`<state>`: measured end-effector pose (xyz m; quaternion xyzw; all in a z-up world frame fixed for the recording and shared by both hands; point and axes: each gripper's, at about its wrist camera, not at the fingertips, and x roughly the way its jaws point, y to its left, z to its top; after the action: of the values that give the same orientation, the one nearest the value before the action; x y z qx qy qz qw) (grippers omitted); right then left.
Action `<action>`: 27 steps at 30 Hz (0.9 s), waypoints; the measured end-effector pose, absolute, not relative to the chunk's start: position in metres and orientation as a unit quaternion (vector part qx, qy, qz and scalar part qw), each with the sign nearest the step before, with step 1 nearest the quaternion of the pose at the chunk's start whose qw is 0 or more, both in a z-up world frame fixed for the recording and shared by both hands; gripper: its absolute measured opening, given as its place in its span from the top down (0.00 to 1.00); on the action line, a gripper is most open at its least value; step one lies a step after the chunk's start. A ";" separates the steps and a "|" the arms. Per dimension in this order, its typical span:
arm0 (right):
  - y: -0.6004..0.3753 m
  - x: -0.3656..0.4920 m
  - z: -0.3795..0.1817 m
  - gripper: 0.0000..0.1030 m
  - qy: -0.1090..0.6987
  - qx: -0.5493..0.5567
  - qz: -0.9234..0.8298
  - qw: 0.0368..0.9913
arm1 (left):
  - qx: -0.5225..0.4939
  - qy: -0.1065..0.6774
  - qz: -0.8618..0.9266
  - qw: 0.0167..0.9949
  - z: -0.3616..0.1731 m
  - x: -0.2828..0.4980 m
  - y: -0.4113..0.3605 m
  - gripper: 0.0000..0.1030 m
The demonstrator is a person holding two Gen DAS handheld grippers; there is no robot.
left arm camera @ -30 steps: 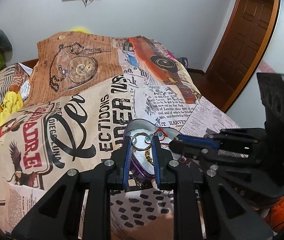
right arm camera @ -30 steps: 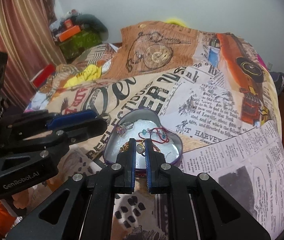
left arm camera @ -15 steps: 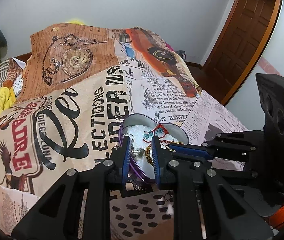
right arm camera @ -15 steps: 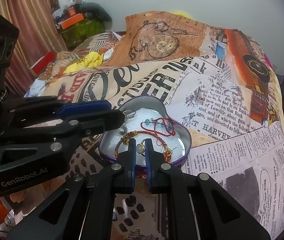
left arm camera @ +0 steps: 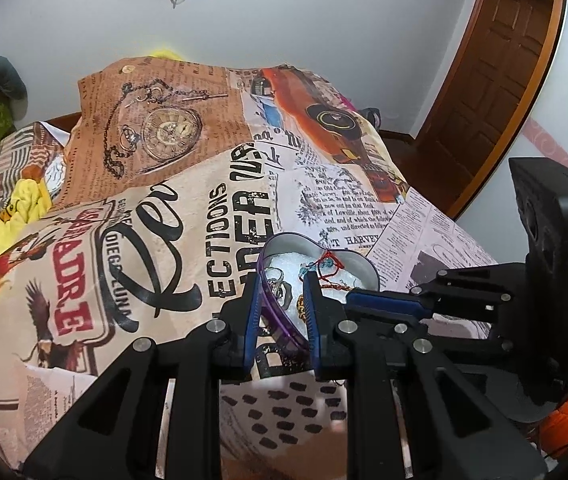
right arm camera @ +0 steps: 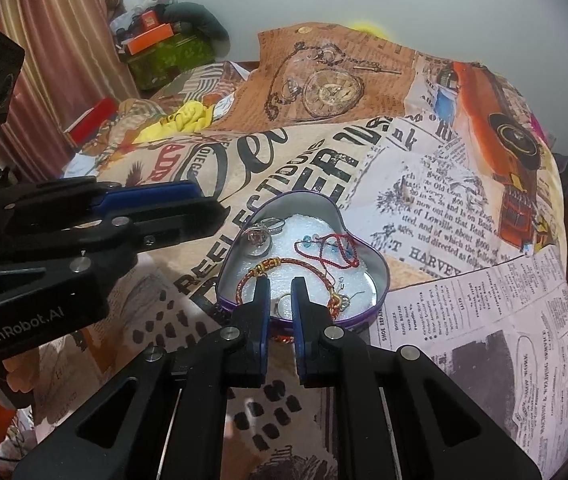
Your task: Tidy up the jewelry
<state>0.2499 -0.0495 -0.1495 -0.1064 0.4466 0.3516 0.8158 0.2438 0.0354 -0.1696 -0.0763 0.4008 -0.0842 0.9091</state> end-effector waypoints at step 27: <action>-0.107 0.224 -0.115 0.72 0.421 -0.075 0.302 0.852 | -0.049 0.429 -0.094 0.897 -0.170 0.203 0.005 0.76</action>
<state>0.2240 -0.1071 -0.1145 -0.0749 0.4209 0.3023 0.8520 0.2030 0.0046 -0.1695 -0.0489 0.4288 -0.0943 0.8971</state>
